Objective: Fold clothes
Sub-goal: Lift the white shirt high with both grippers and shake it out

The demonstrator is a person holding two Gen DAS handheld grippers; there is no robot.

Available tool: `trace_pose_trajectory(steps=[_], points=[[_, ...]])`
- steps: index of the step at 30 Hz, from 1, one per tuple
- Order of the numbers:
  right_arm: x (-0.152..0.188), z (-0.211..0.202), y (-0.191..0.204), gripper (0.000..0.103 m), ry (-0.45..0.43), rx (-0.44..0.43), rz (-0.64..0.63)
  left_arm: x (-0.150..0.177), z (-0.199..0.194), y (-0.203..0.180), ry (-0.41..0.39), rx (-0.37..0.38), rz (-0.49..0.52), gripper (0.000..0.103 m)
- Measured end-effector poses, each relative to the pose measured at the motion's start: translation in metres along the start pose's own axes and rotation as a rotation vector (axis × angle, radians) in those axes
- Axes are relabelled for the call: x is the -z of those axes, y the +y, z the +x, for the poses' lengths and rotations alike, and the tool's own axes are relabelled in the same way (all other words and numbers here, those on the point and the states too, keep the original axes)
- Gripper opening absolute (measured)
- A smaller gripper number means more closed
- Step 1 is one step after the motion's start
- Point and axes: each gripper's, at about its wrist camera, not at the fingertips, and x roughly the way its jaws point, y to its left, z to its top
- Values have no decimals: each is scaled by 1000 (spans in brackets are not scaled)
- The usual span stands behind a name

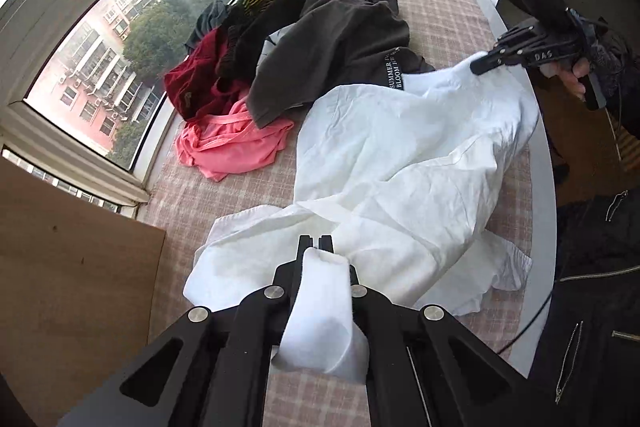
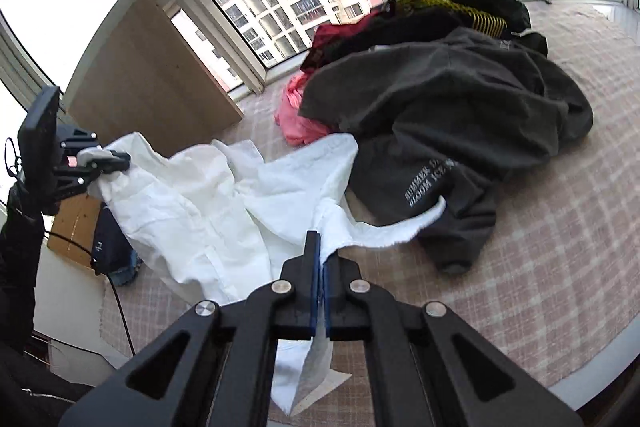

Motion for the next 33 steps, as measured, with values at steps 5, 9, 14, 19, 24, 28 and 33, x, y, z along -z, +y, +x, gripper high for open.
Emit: trace_pose_trajectory(steps=[5,9,14,19,24,28,33], points=[[-87,-42,96,1,-143,7,-218,14,-46,-1,-122,-47,-69,2],[-140,-85,196,1,-231,16,-436,28,-93,-3,-219,-108,-120,2],[-207,-139,321,1,-340,27,-710,65,-175,-8,-337,-242,-219,2],[-228,-162,439,1,-392,-117,-913,117,-253,-28,-406,-398,-336,3],[-222,-155,510,1,-356,-285,-1019,155,-289,-58,-366,-516,-415,3],[-205,-151,503,1,-312,-381,-1063,173,-303,-74,-318,-580,-455,3],[-186,-115,418,1,-162,-393,-983,172,-281,-77,-242,-553,-462,3]])
